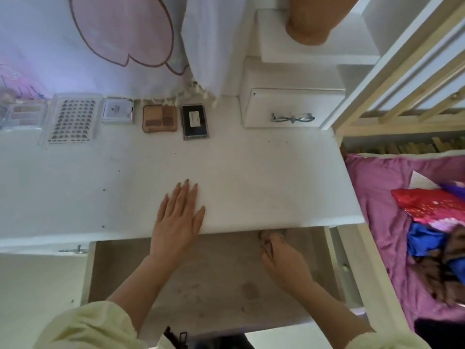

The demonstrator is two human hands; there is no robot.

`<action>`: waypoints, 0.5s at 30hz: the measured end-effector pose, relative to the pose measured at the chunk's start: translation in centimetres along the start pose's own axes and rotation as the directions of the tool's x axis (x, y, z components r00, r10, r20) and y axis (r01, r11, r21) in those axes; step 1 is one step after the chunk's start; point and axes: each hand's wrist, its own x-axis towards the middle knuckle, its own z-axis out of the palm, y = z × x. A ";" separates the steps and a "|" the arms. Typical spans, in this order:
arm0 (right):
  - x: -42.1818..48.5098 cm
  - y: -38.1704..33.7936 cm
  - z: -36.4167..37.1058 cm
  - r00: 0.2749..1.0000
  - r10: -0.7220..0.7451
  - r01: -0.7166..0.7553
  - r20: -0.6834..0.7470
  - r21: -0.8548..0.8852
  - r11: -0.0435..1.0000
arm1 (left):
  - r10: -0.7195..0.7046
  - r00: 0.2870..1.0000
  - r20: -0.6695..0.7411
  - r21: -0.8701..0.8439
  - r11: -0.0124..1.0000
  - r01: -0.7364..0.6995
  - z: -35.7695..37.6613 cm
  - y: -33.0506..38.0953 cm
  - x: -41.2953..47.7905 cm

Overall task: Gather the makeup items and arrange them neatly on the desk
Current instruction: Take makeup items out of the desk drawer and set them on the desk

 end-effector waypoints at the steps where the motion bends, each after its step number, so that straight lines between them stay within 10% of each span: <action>1: 0.7 1.0 0.7 0.997 0.069 -0.069 0.021 0.008 0.998 | -0.006 1.000 -0.012 0.011 1.000 0.006 0.0 0.0 0.0; 15: 6.4 4.5 3.6 0.927 0.365 -0.372 0.080 0.099 0.923 | -0.027 0.998 -0.063 0.027 0.999 0.029 1.0 0.7 -0.4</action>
